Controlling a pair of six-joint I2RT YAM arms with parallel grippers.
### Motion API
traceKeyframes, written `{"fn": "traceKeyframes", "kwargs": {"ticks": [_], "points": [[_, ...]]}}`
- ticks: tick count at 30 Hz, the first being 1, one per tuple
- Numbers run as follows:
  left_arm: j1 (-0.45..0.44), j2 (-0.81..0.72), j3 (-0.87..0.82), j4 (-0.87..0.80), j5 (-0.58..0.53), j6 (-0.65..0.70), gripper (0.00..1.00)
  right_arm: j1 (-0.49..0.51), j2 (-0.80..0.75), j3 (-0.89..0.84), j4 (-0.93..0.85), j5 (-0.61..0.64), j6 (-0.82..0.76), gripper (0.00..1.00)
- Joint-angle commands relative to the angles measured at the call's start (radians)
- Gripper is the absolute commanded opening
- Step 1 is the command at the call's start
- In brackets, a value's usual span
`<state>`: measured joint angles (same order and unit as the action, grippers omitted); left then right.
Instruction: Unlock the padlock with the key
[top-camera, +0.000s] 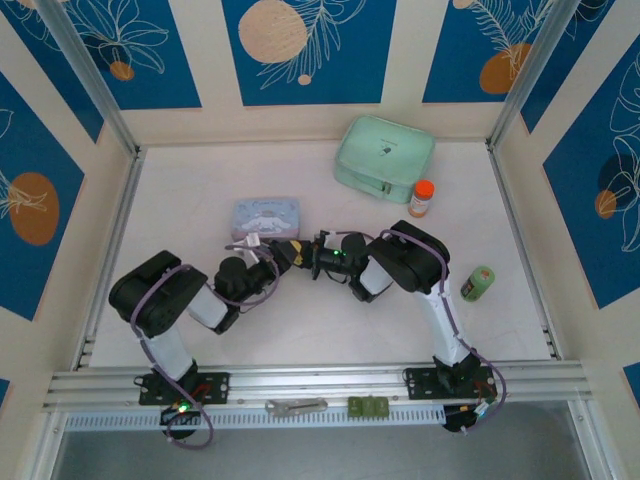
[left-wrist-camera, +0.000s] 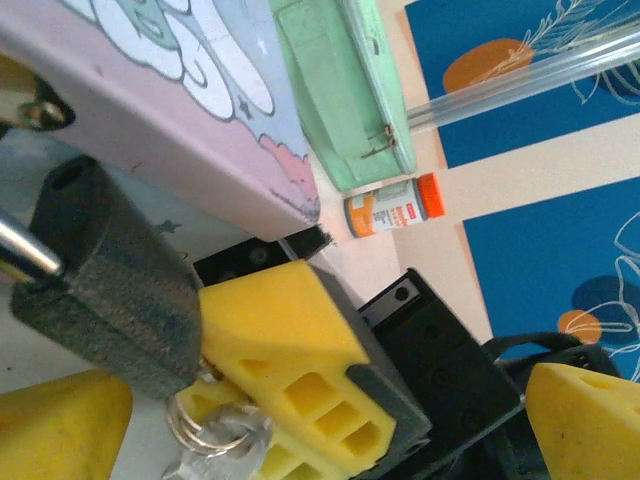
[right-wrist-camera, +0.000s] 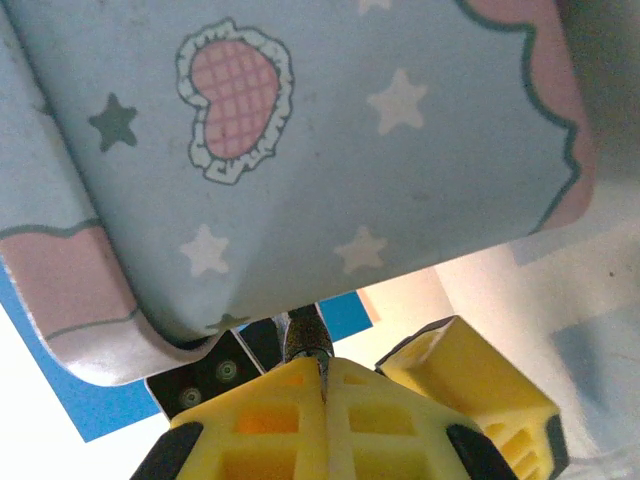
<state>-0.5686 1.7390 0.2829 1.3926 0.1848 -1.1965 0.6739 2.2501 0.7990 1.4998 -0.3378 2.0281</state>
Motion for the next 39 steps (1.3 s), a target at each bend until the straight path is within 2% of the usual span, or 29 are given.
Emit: {"fn": "traceKeyframes", "kwargs": {"ticks": [1, 3, 6, 12, 17, 20, 25, 33, 39], "points": [[0.007, -0.016, -0.005, -0.009, 0.03, -0.026, 1.0, 0.01, 0.051, -0.017, -0.115, 0.011, 0.213, 0.0], [0.007, -0.029, -0.014, -0.029, 0.012, -0.014, 1.0, 0.01, 0.05, -0.016, -0.126, 0.014, 0.206, 0.0], [0.009, -0.088, -0.021, -0.16, -0.021, 0.009, 1.0, 0.004, 0.044, -0.021, -0.133, 0.025, 0.192, 0.0], [0.017, -0.281, -0.023, -0.515, -0.11, 0.028, 1.0, -0.014, 0.024, -0.026, -0.168, 0.016, 0.149, 0.0], [0.037, -0.521, 0.028, -0.918, -0.216, 0.073, 1.0, -0.013, -0.013, -0.028, -0.229, -0.003, 0.101, 0.0], [0.056, -0.619, 0.053, -1.063, -0.249, 0.08, 1.0, -0.011, -0.02, -0.034, -0.234, -0.003, 0.092, 0.0], [0.069, -0.609, 0.055, -1.038, -0.212, 0.03, 0.99, 0.004, -0.011, -0.025, -0.24, -0.004, 0.091, 0.0], [0.062, -0.453, 0.056, -0.781, -0.14, -0.044, 0.78, 0.05, -0.046, -0.034, -0.278, 0.023, 0.065, 0.0], [0.05, -0.411, 0.064, -0.695, -0.145, -0.084, 0.8, 0.069, -0.052, -0.048, -0.246, 0.052, 0.074, 0.0]]}}
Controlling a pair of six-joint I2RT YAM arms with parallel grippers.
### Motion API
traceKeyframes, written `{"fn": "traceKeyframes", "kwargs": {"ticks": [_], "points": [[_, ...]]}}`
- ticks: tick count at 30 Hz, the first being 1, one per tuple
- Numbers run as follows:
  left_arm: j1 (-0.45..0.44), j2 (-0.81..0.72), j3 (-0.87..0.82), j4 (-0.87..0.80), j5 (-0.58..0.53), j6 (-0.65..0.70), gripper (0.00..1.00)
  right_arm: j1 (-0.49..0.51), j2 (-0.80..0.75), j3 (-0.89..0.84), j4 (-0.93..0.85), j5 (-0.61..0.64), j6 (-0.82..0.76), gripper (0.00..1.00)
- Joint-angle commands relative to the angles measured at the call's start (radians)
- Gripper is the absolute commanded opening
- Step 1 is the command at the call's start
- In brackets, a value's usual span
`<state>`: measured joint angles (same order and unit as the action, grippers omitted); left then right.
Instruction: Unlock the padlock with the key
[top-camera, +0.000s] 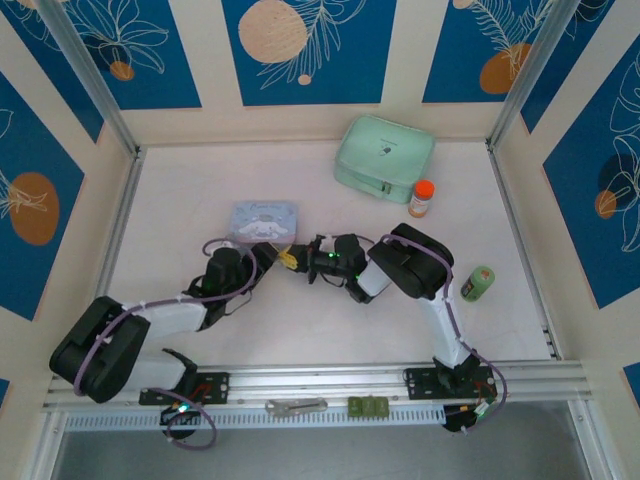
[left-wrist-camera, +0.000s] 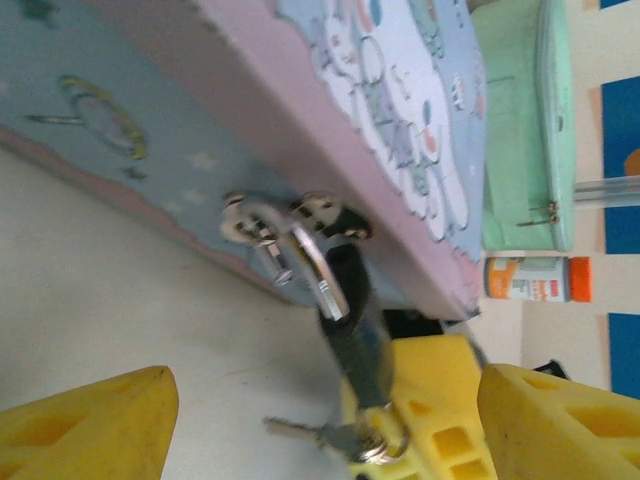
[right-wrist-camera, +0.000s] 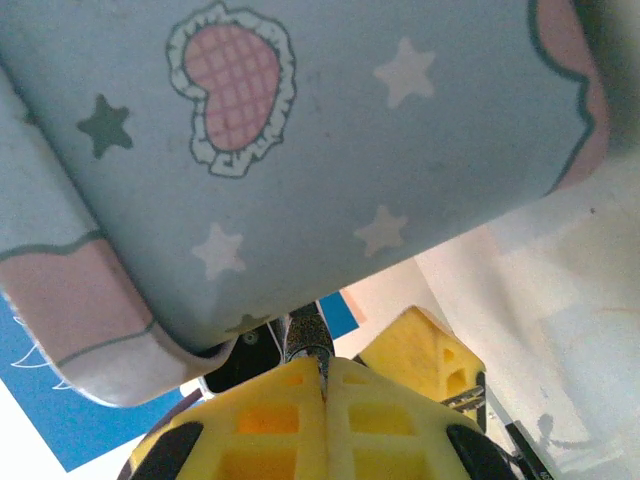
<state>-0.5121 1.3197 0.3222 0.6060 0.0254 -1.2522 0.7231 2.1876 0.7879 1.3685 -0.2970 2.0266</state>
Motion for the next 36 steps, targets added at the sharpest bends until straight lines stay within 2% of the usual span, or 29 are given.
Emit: {"fn": "traceKeyframes", "kwargs": {"ticks": [1, 4, 8, 11, 14, 21, 25, 28, 31, 34, 36], "points": [[-0.006, 0.008, 0.026, 0.087, 0.012, -0.022, 0.8, 0.02, 0.004, -0.042, -0.113, 0.013, 0.069, 0.0], [-0.005, -0.038, 0.035, -0.008, -0.015, 0.026, 0.82, 0.012, -0.035, -0.074, -0.172, 0.006, 0.013, 0.0], [0.011, -0.163, 0.041, -0.248, -0.085, 0.098, 0.88, -0.026, -0.101, -0.14, -0.286, 0.012, -0.095, 0.0], [0.032, -0.252, 0.031, -0.357, -0.115, 0.135, 0.88, -0.06, -0.133, -0.162, -0.345, 0.0, -0.162, 0.0], [0.048, -0.298, 0.033, -0.406, -0.123, 0.162, 0.88, -0.073, -0.15, -0.162, -0.391, -0.014, -0.202, 0.15], [0.068, -0.295, 0.044, -0.39, -0.12, 0.179, 0.88, -0.074, -0.166, -0.187, -0.407, -0.006, -0.237, 0.41], [0.083, -0.288, 0.058, -0.388, -0.119, 0.194, 0.88, -0.079, -0.223, -0.231, -0.463, 0.016, -0.315, 0.47], [0.097, -0.29, 0.06, -0.381, -0.125, 0.201, 0.88, -0.083, -0.324, -0.222, -0.645, 0.029, -0.482, 0.48], [0.113, -0.294, 0.059, -0.377, -0.127, 0.207, 0.88, -0.064, -0.46, -0.1, -1.045, 0.079, -0.768, 0.47], [0.125, -0.305, 0.048, -0.371, -0.127, 0.208, 0.89, -0.001, -0.534, 0.078, -1.425, 0.249, -1.074, 0.48], [0.134, -0.316, 0.039, -0.366, -0.128, 0.207, 0.88, 0.036, -0.541, 0.171, -1.571, 0.349, -1.217, 0.48]]}}
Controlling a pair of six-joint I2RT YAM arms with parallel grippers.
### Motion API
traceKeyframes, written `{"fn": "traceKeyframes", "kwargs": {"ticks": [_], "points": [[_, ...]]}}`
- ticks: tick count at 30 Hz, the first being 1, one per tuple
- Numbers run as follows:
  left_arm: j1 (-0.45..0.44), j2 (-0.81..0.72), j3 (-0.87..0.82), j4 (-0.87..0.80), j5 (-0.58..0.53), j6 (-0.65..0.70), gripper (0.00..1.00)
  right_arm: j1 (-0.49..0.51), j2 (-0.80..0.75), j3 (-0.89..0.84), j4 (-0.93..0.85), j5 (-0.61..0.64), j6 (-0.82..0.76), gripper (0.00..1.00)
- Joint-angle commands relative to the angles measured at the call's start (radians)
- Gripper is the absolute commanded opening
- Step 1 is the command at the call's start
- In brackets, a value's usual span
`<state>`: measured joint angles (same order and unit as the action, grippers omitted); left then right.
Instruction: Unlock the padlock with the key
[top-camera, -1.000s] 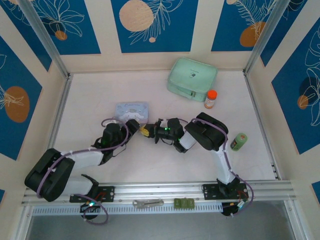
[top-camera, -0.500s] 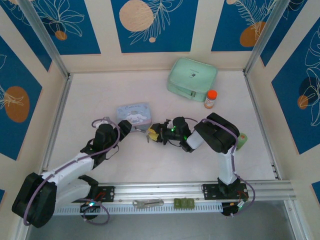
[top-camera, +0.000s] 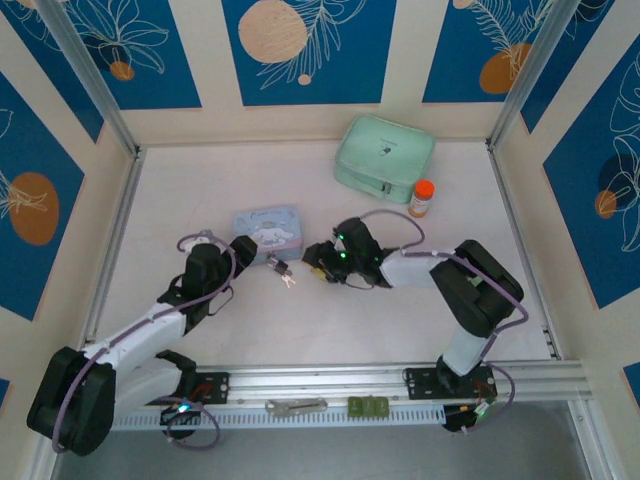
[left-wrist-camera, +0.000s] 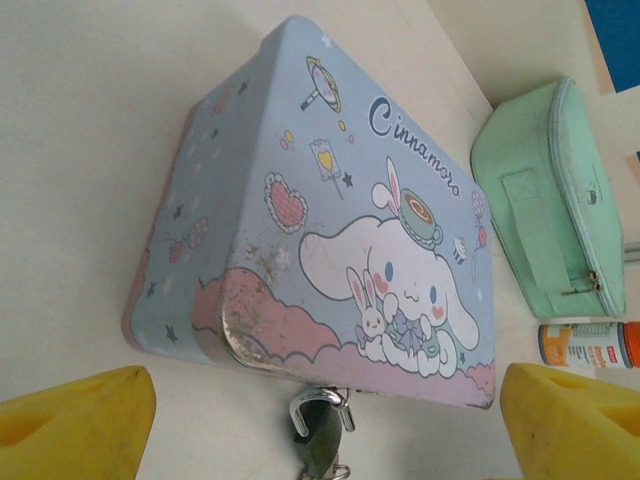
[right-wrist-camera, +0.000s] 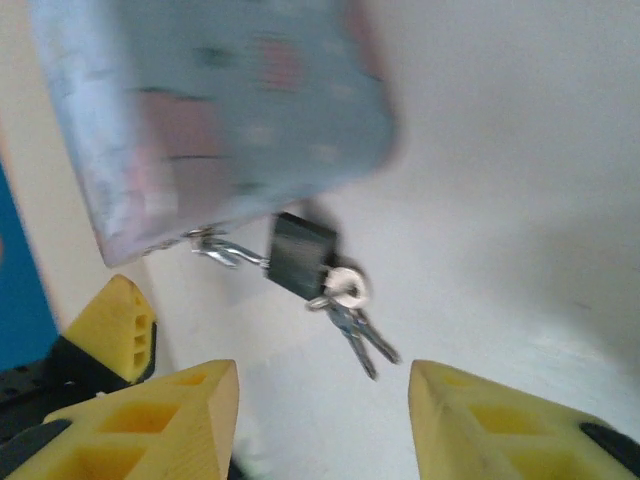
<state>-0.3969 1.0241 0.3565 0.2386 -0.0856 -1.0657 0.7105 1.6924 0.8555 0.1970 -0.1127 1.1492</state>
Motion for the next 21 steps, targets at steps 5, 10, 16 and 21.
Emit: {"fn": "traceKeyframes", "kwargs": {"ticks": [5, 10, 16, 21], "points": [[0.046, -0.053, -0.016, 0.001, -0.014, 0.026, 0.89, 0.12, 0.035, 0.298, -0.616, 0.279, -0.624, 0.49], [0.114, -0.051, -0.006, -0.005, 0.047, 0.056, 0.9, 0.219, 0.181, 0.497, -0.781, 0.371, -0.877, 0.54], [0.232, -0.019, 0.025, 0.002, 0.136, 0.081, 0.9, 0.276, 0.298, 0.635, -0.834, 0.427, -1.038, 0.55], [0.274, 0.008, 0.041, 0.021, 0.18, 0.093, 0.9, 0.301, 0.366, 0.701, -0.817, 0.485, -1.112, 0.54]]}}
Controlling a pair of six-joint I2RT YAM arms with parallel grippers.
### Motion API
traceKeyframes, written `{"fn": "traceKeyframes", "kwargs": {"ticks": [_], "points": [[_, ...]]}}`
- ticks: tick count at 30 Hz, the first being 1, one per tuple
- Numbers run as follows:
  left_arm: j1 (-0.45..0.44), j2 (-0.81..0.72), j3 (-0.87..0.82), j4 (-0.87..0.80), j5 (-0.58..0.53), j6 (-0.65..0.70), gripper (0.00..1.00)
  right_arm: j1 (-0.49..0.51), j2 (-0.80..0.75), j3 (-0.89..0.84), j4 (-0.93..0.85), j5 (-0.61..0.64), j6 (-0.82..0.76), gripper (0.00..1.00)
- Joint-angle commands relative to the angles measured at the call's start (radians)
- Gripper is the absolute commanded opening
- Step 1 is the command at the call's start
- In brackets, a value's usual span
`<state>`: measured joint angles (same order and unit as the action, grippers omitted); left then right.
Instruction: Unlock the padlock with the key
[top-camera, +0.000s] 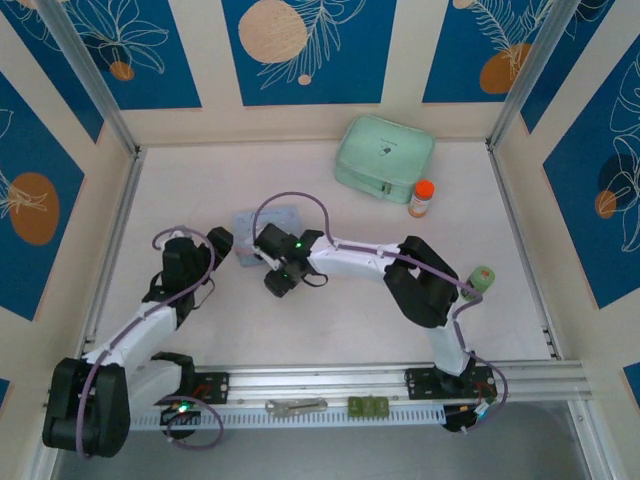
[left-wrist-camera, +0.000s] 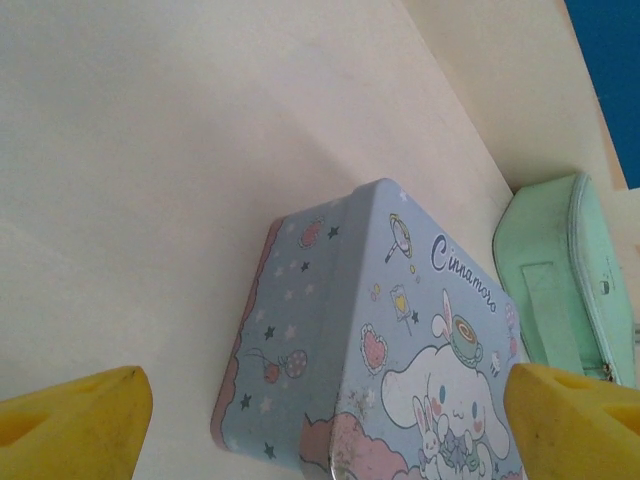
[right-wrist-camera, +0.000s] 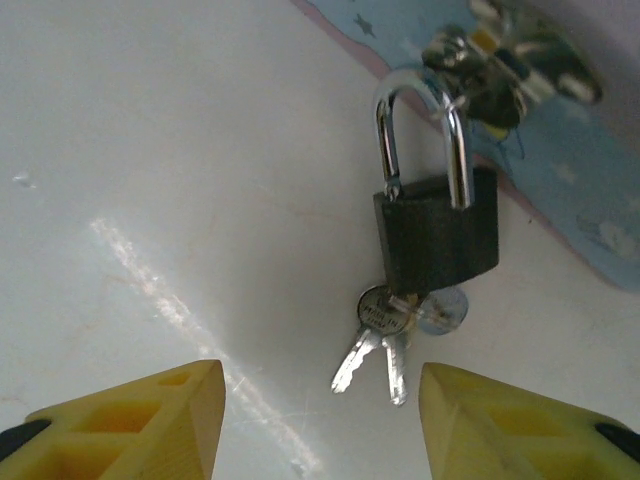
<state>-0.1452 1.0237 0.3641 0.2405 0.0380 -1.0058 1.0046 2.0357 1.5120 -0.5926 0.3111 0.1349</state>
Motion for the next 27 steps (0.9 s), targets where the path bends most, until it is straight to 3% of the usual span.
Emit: {"fn": "traceKeyframes", "kwargs": {"ticks": [1, 11, 20, 27], "points": [[0.025, 0.015, 0.03, 0.029, 0.063, 0.028, 0.9, 0.011, 0.035, 0.049, -0.015, 0.075, -0.11, 0.54], [0.033, 0.052, 0.016, 0.075, 0.107, 0.016, 0.9, -0.006, 0.087, 0.033, 0.147, 0.15, -0.199, 0.49], [0.035, 0.049, 0.016, 0.077, 0.099, 0.017, 0.9, -0.006, 0.082, -0.028, 0.163, 0.132, -0.239, 0.48], [0.036, 0.063, 0.009, 0.098, 0.097, 0.011, 0.9, -0.02, 0.01, -0.122, 0.205, 0.083, -0.188, 0.54]]}}
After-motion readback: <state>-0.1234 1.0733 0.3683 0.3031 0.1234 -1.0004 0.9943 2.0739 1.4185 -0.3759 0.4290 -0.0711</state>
